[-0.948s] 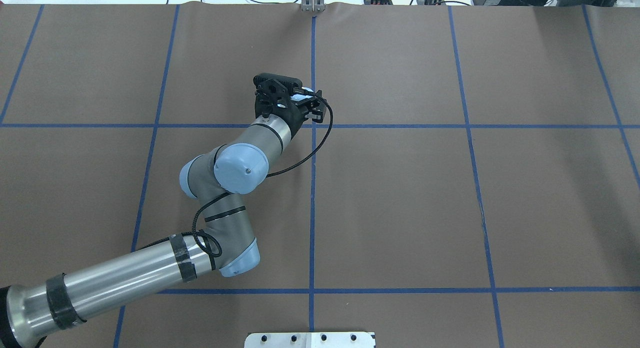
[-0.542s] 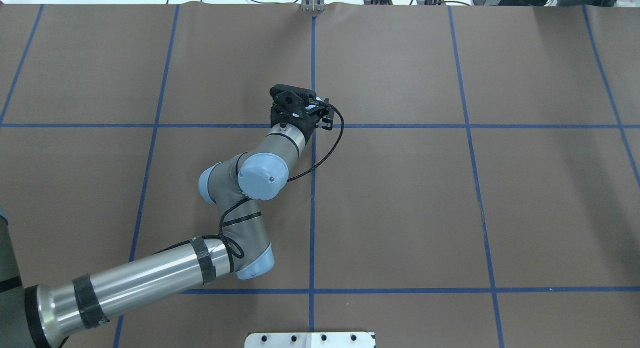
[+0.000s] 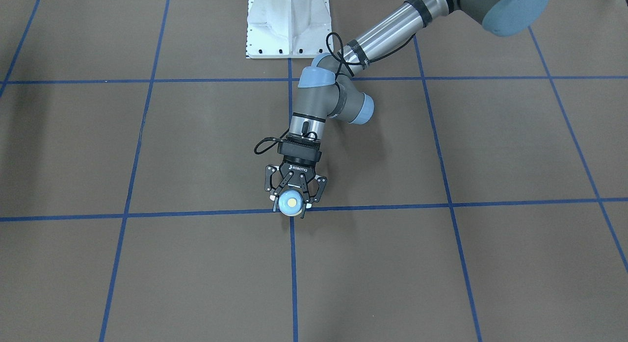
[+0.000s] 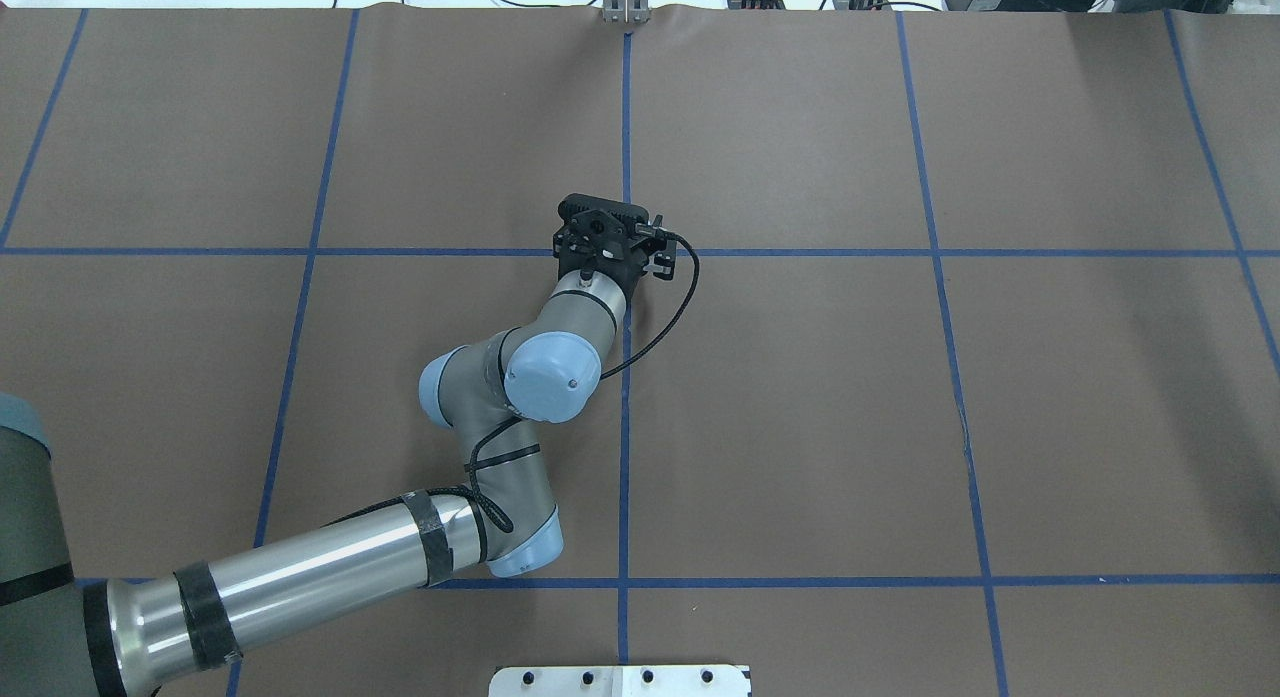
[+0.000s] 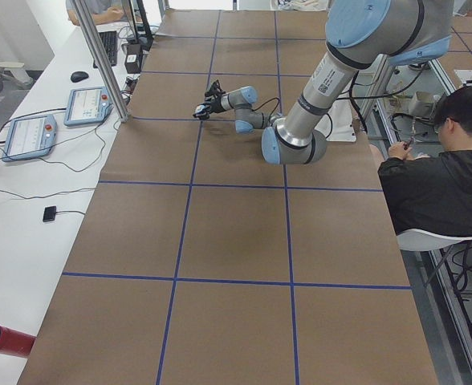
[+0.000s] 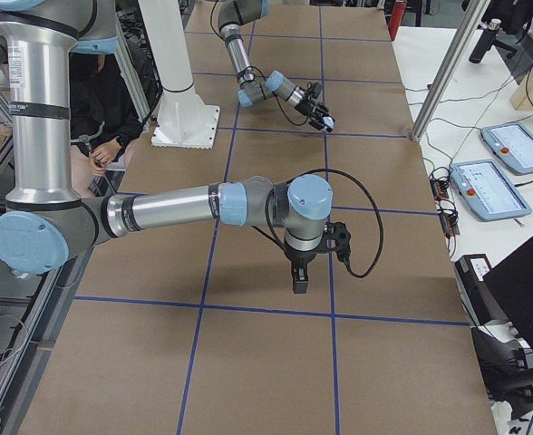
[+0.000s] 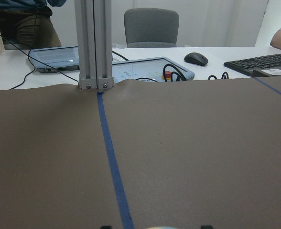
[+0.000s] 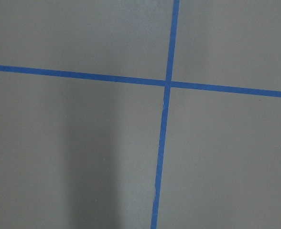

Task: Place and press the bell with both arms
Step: 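Lower the bell onto the grid center and open the left gripper, then withdraw the left gripper from the bell while the right arm moves in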

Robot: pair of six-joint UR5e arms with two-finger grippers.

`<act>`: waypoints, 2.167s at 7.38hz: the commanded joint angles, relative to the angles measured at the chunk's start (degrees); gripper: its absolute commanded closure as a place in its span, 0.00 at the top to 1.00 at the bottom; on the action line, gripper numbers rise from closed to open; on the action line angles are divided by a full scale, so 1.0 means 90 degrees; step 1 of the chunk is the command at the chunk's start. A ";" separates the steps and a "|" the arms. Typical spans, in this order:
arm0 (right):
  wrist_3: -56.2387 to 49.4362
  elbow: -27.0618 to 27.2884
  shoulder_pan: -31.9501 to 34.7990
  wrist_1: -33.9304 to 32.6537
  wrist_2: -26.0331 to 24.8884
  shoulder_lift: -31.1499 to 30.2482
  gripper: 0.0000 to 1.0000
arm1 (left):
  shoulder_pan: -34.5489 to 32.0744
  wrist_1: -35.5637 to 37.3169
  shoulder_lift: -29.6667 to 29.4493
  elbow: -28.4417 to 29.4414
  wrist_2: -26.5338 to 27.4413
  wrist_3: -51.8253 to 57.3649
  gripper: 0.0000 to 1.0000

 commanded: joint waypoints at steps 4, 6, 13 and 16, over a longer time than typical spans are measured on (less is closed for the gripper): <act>-0.0009 -0.0013 -0.0003 0.0000 -0.0014 0.0010 1.00 | 0.0116 0.0000 -0.0047 0.0149 0.0136 -0.0016 0.74; -0.0009 -0.0013 -0.0003 0.0010 -0.0024 0.0010 1.00 | 0.0125 0.0000 -0.0056 0.0119 0.0136 -0.0015 1.00; 0.0495 0.0065 -0.0061 0.0010 -0.0160 0.0291 1.00 | -0.1189 0.2014 -0.0174 -0.1070 -0.2201 0.1049 1.00; 0.1092 -0.0518 -0.1073 -0.0087 -0.0364 0.1877 1.00 | -0.2323 0.2666 0.0302 -0.1072 -0.3884 0.1574 1.00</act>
